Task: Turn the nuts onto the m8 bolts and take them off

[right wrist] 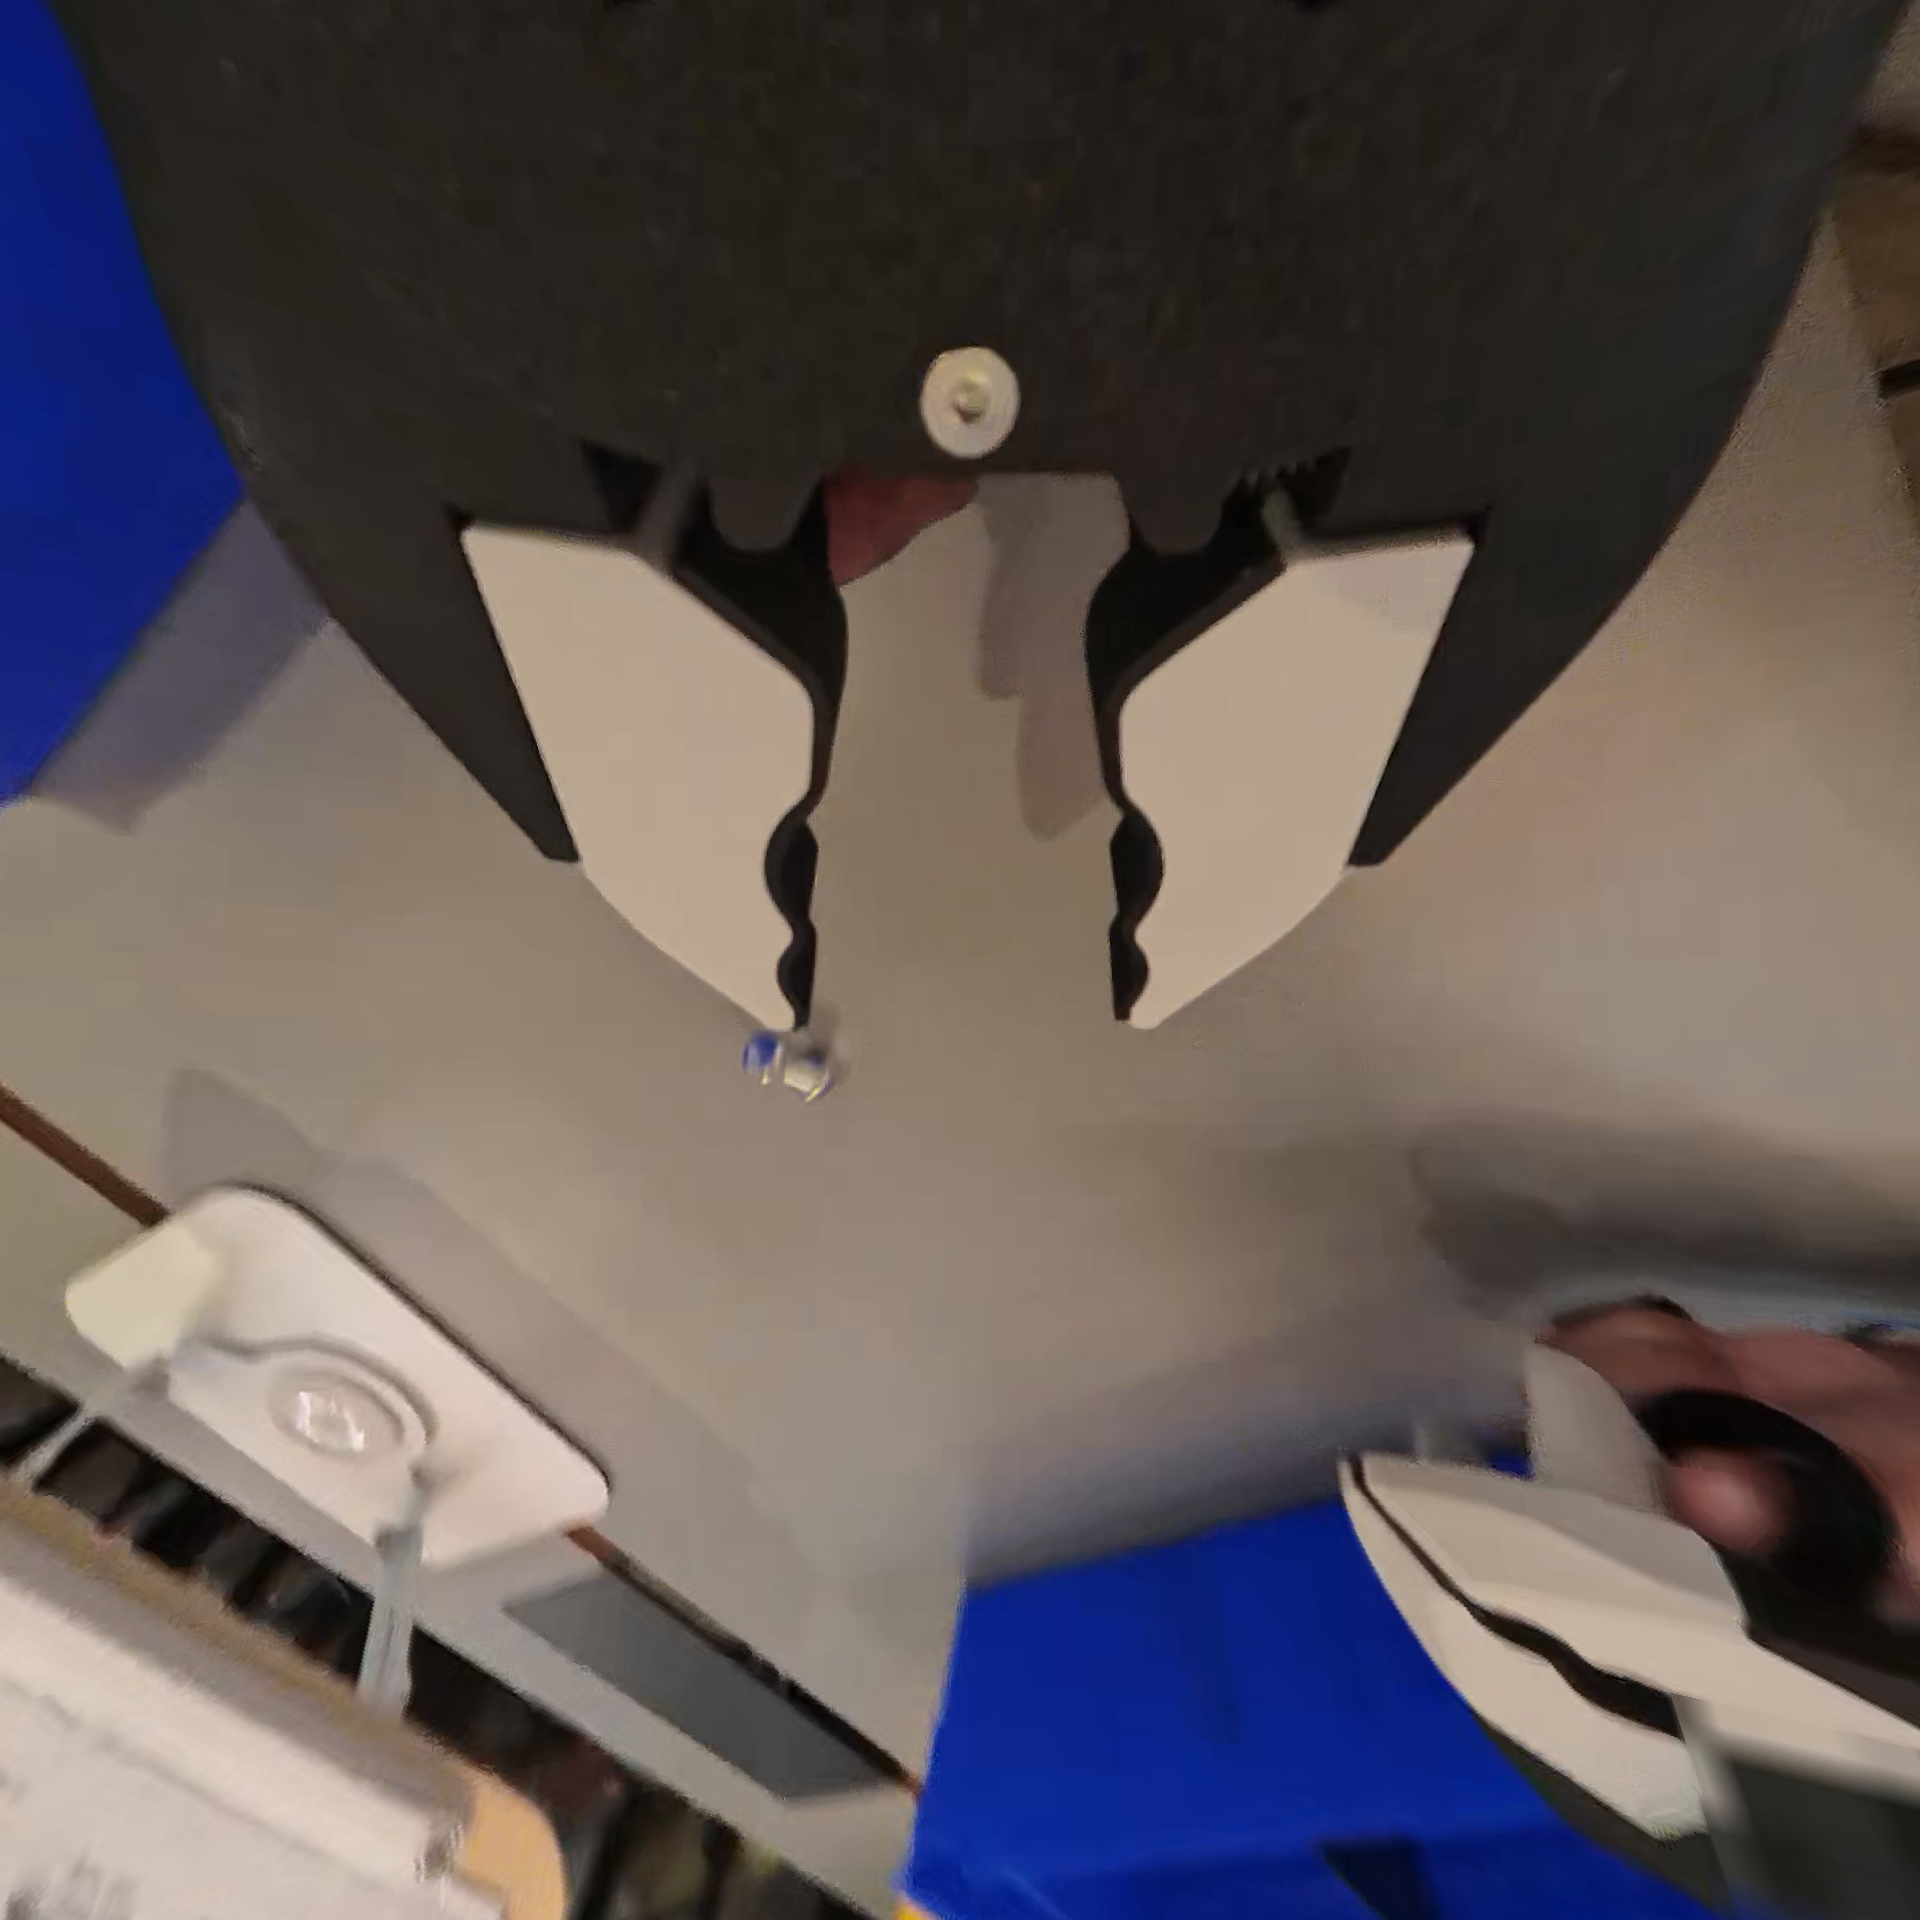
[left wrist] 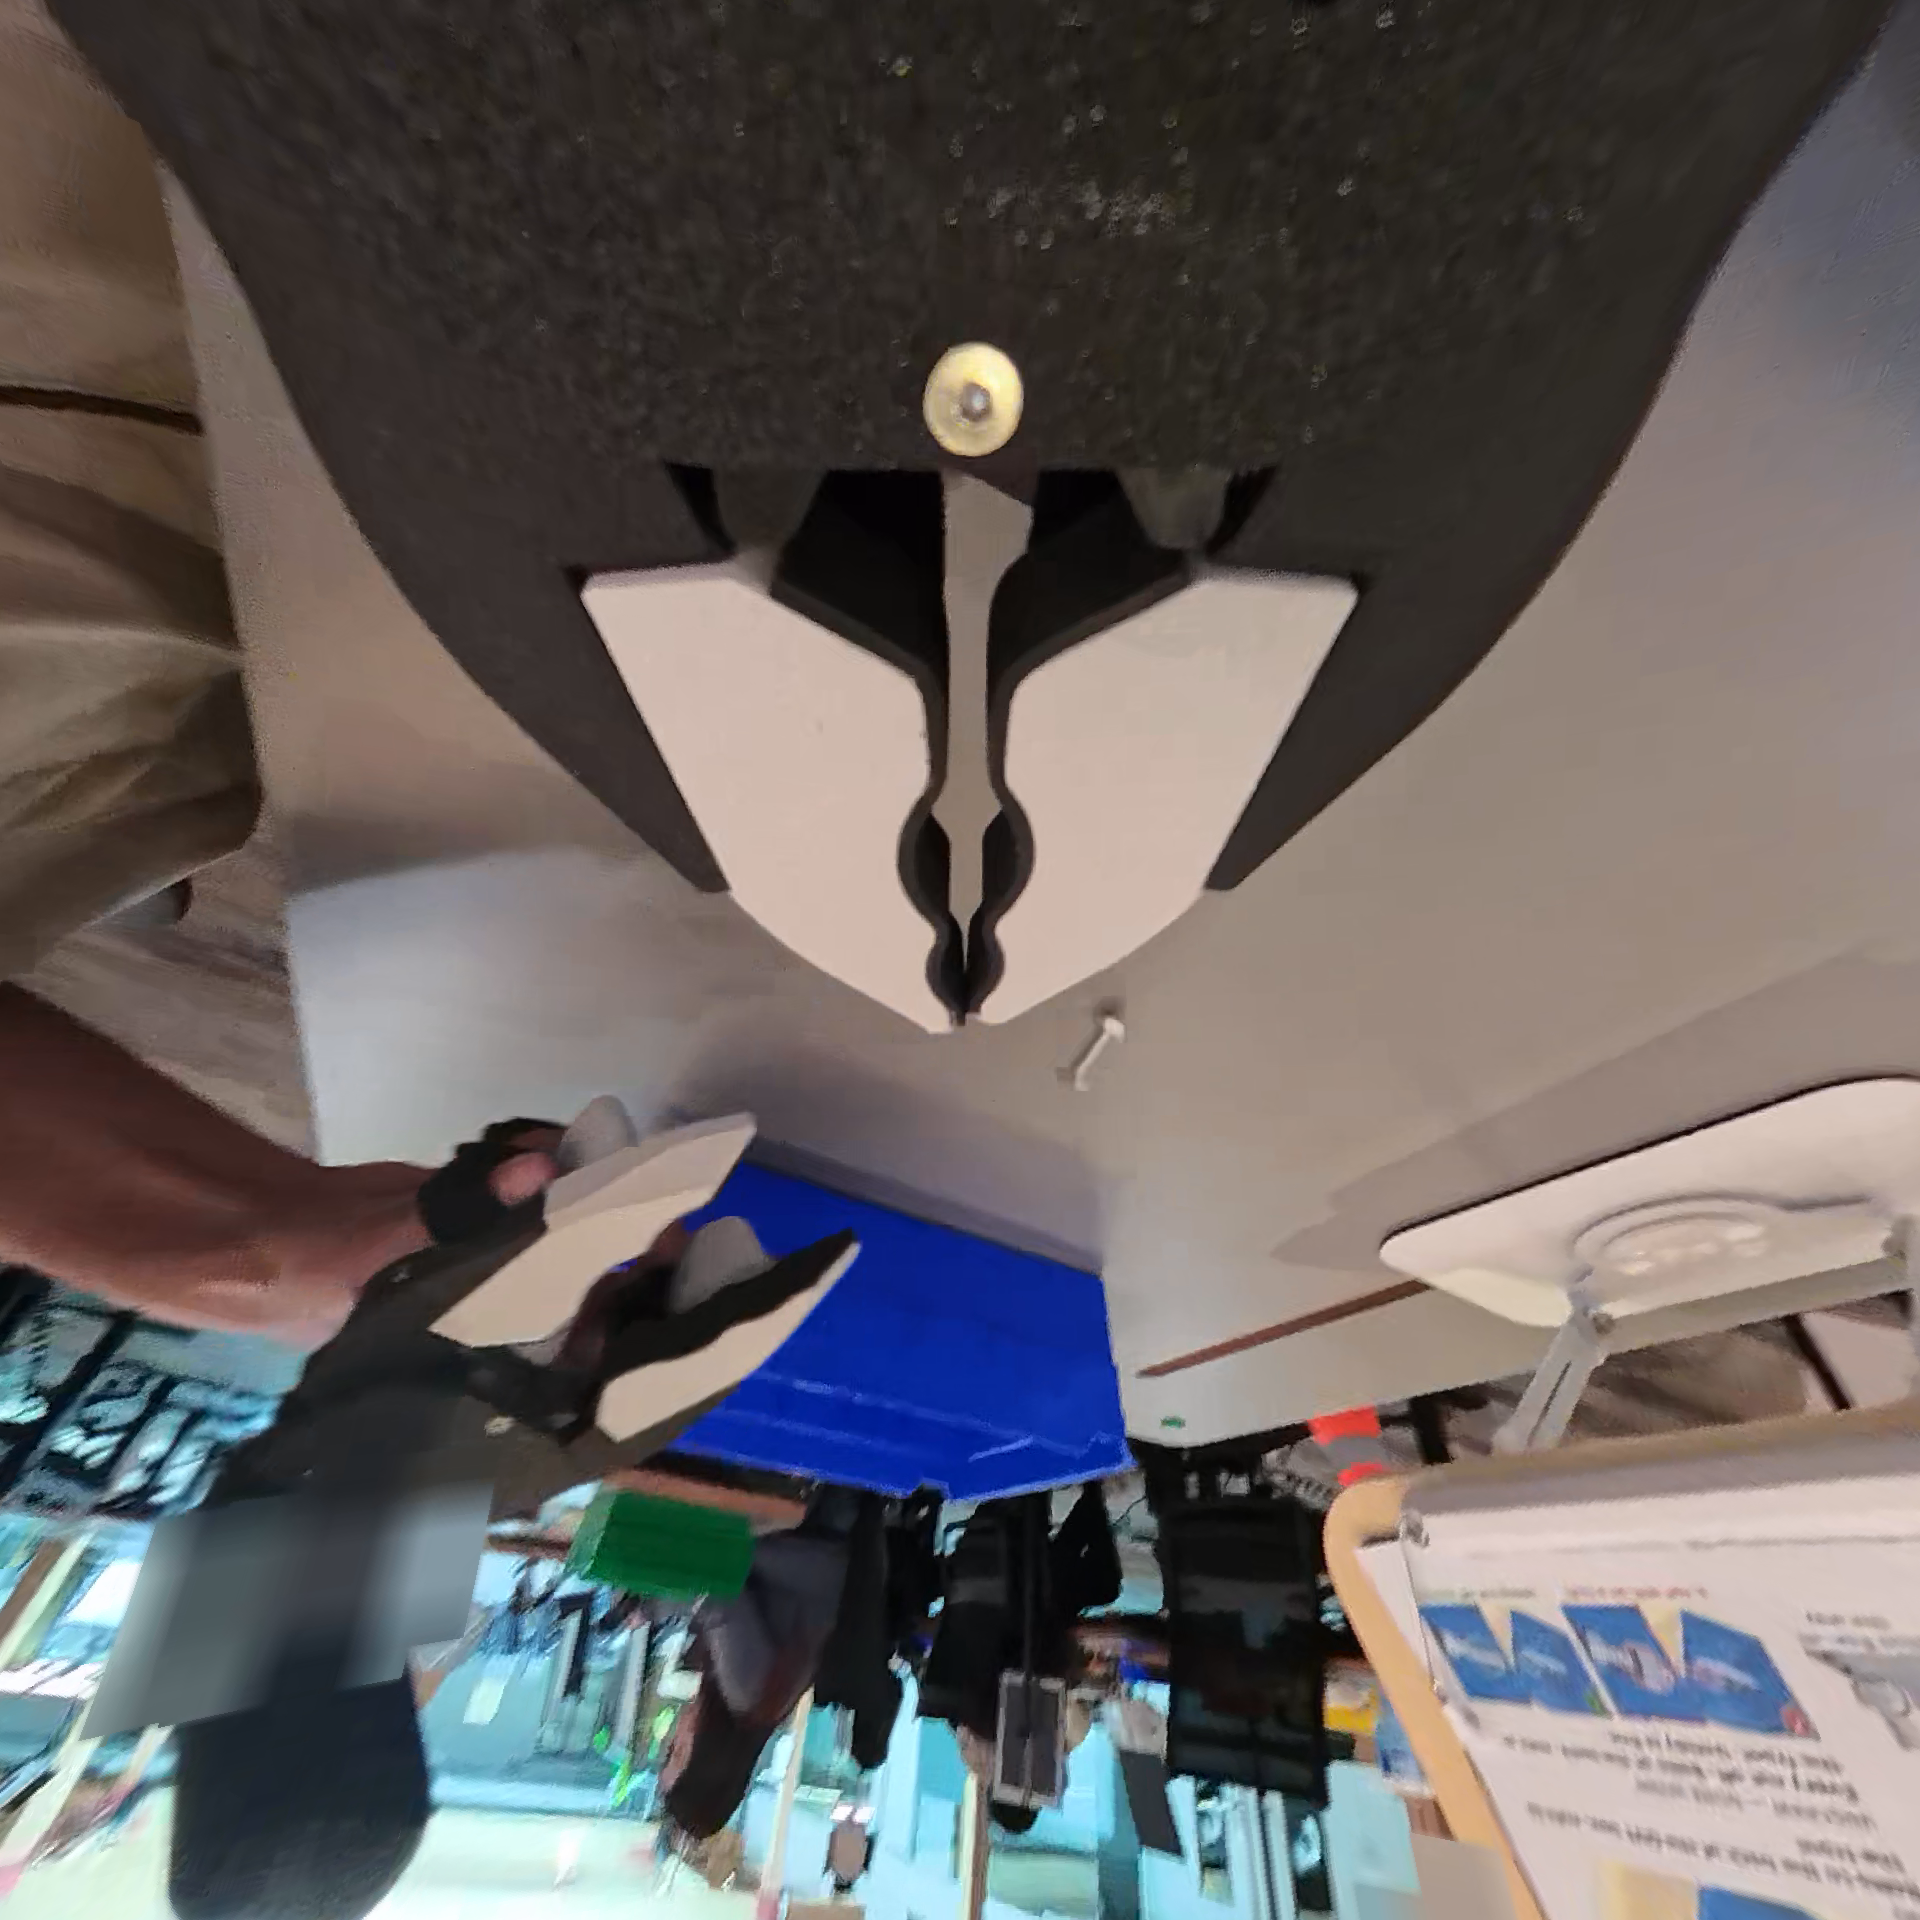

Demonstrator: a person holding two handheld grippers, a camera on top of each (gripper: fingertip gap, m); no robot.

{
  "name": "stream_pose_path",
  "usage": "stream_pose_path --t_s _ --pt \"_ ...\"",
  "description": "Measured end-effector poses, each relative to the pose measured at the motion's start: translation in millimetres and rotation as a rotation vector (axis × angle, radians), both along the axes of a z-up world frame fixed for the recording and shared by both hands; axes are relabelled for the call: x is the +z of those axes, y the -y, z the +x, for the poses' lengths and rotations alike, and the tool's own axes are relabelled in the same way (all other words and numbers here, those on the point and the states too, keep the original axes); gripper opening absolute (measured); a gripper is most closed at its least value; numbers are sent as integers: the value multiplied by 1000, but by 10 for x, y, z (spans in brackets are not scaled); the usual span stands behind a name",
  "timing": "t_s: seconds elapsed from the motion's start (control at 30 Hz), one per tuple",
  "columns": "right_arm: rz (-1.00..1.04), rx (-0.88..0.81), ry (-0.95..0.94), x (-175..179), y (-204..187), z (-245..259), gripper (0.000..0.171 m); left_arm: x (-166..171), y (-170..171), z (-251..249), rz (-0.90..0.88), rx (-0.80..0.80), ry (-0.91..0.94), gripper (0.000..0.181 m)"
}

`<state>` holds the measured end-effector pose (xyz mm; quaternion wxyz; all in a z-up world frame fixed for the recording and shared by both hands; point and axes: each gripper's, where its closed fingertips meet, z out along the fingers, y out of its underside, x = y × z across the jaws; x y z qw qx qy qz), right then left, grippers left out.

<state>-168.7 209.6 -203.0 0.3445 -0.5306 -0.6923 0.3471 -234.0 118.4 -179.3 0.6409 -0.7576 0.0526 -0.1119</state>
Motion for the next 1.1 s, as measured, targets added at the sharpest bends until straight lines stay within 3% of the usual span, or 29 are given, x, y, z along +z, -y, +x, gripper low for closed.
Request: stream_pose_path --t_s 0.13,0.23,0.4,0.5,0.83,0.97,1.1 --pt "75 -87 91 -254 -124 38 54 -132 -111 -2 -56 36 -23 0" --pt "-6 -133 91 -265 -198 21 49 -203 -182 4 -107 44 -12 23" --pt "-51 -185 119 -277 -374 -37 49 -229 -234 -67 -145 102 -27 38" --pt "-26 -185 109 -220 -407 -29 47 -416 -393 -46 -274 80 -91 51" --pt "-77 -129 11 -68 -242 303 41 -875 -1303 -129 -533 -114 -454 47" --pt "-95 -106 -23 17 -235 444 39 -1104 -1435 -113 -668 -226 -538 47" --pt "-117 -82 -40 60 -209 536 38 -1094 -1536 -155 -715 -251 -558 47"
